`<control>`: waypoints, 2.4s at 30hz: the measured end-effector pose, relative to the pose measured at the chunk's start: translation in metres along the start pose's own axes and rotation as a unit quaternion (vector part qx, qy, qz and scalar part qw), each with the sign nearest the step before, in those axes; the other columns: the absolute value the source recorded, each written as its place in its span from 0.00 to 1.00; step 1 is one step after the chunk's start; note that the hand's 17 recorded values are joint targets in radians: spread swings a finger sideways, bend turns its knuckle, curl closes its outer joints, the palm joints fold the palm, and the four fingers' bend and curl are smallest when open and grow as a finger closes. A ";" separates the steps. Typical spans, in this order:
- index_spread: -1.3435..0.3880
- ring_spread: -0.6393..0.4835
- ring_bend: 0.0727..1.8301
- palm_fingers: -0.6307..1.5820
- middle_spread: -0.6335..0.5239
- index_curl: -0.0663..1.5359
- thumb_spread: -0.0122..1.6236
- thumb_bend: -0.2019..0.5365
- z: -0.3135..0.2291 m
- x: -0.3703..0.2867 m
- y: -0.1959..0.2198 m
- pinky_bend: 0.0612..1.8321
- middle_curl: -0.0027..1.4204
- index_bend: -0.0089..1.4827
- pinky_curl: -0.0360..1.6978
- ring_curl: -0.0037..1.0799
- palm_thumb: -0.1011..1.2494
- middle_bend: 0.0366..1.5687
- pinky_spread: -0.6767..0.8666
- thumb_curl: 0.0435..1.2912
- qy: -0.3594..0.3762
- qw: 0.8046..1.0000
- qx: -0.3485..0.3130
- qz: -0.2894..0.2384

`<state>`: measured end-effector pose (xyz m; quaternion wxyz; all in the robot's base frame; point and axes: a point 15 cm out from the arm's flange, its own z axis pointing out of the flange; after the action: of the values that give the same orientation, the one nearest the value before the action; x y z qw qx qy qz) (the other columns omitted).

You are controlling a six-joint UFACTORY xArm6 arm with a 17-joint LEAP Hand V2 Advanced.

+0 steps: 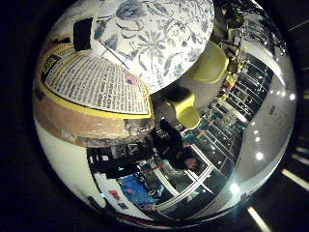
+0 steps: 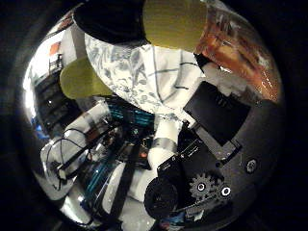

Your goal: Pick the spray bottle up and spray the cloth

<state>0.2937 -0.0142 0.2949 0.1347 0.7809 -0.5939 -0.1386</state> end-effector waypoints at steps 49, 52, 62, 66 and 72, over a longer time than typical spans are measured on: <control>0.66 0.43 0.79 0.83 0.47 0.49 0.34 0.24 0.004 -0.156 -0.194 0.57 0.43 0.73 0.66 0.53 0.85 0.85 0.29 0.68 -0.421 0.819 0.277 -0.273; 0.66 0.43 0.79 0.83 0.47 0.49 0.34 0.24 0.014 -0.156 -0.203 0.57 0.43 0.73 0.65 0.52 0.84 0.85 0.29 0.68 -0.416 0.825 0.276 -0.264; 0.66 0.43 0.78 0.80 0.47 0.47 0.40 0.22 0.031 -0.157 -0.229 0.57 0.42 0.61 0.61 0.51 0.73 0.81 0.27 0.61 -0.406 0.833 0.270 -0.261; 0.63 0.40 0.74 0.69 0.44 0.45 0.39 0.23 0.037 -0.144 -0.232 0.59 0.41 0.37 0.56 0.50 0.72 0.75 0.22 0.58 -0.409 0.834 0.272 -0.251; 0.55 0.35 0.71 0.48 0.38 0.39 0.49 0.24 0.033 -0.138 -0.234 0.59 0.38 0.14 0.50 0.49 0.71 0.56 0.16 0.52 -0.406 0.835 0.276 -0.250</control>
<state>0.4542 0.1783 0.1845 -0.3788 0.7812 -0.3934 -0.3025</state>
